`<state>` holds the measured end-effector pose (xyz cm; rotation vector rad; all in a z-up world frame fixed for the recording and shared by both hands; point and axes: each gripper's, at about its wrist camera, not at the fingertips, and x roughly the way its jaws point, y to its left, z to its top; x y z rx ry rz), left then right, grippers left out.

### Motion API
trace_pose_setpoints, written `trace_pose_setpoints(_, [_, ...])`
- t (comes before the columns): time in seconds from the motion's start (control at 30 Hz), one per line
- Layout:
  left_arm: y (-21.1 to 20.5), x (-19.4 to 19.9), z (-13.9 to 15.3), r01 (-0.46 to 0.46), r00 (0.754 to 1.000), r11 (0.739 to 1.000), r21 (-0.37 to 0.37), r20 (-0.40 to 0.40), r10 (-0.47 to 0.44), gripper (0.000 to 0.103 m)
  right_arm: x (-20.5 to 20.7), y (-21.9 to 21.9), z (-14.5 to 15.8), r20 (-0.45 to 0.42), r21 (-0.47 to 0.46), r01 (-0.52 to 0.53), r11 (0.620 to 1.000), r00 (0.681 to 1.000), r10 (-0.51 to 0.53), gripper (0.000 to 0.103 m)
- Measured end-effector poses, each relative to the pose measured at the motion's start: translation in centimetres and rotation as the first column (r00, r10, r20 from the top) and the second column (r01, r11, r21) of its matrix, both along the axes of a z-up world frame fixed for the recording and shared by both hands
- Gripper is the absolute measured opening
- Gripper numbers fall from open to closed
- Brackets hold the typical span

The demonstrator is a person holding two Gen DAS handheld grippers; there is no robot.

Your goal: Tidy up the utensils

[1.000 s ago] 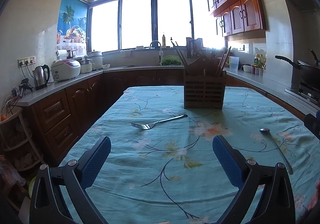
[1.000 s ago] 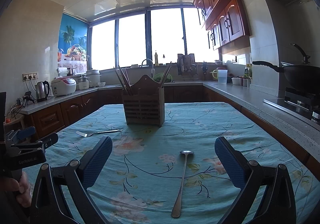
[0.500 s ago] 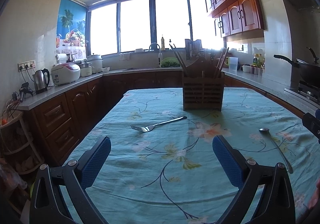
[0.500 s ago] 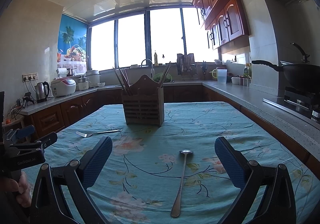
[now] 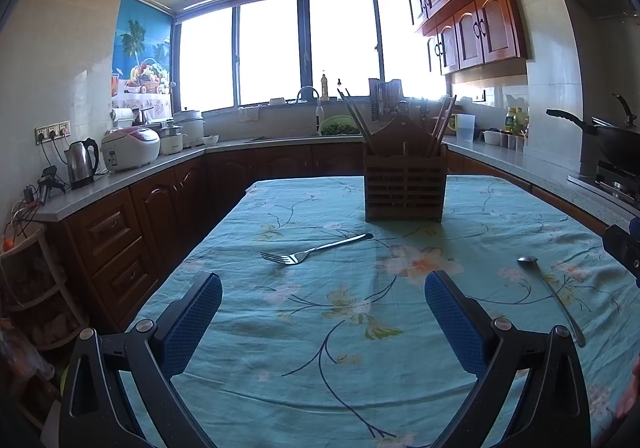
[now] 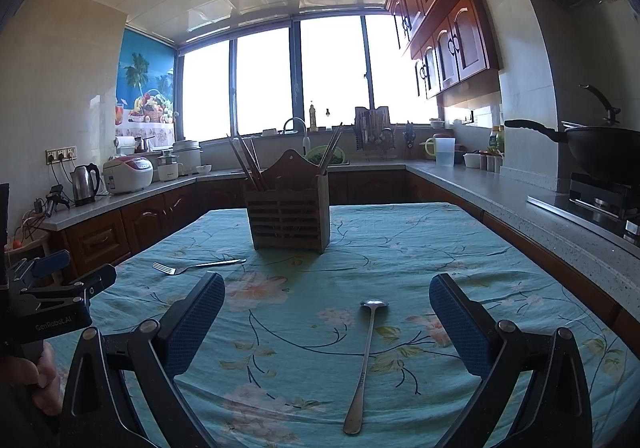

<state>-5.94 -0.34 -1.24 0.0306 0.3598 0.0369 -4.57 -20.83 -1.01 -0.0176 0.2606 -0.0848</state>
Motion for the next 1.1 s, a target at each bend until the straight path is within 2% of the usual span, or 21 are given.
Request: trace_pose_setpoints(1.1, [-1.6, 0.2, 0.6, 0.009, 1.000, 1.000, -0.008, -0.026, -0.009, 0.102, 0.3, 0.7, 0.6, 0.001, 0.018, -0.008, 1.000, 1.000, 0.008, 0.103])
